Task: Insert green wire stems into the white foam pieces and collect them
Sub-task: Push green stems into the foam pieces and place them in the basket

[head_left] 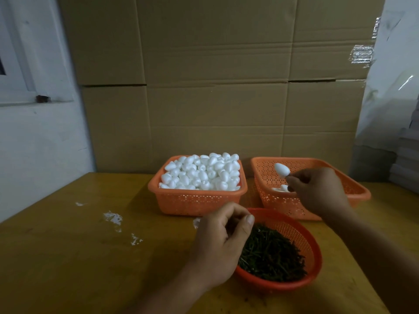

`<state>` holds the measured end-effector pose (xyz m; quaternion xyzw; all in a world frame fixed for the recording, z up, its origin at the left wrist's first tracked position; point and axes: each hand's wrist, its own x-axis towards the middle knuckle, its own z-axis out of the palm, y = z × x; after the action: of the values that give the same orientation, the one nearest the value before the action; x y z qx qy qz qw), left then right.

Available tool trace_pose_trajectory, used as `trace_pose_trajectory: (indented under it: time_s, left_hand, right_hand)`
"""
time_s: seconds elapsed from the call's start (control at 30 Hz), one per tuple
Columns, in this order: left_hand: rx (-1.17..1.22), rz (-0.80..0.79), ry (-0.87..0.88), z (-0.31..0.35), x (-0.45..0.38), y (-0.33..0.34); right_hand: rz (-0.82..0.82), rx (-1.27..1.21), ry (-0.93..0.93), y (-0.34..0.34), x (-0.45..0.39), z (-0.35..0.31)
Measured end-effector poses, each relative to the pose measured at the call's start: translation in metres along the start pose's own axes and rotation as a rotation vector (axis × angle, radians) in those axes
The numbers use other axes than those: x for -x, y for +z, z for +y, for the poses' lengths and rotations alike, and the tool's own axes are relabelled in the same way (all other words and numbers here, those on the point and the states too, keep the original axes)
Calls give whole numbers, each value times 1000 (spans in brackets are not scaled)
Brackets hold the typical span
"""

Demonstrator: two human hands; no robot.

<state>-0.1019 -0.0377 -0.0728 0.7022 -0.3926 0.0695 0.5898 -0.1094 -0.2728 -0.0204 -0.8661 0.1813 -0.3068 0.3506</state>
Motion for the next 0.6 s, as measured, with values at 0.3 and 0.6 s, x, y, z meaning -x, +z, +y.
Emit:
trace_pose_trajectory:
  time_s: [0.3,0.6]
  left_hand:
    - [26,79,4,0,-2,-2]
    - [-9,77,61,1,-1,-3]
  right_hand:
    - [-118,534,231,2,-71,20]
    - [-279,610,205,2,-78,23]
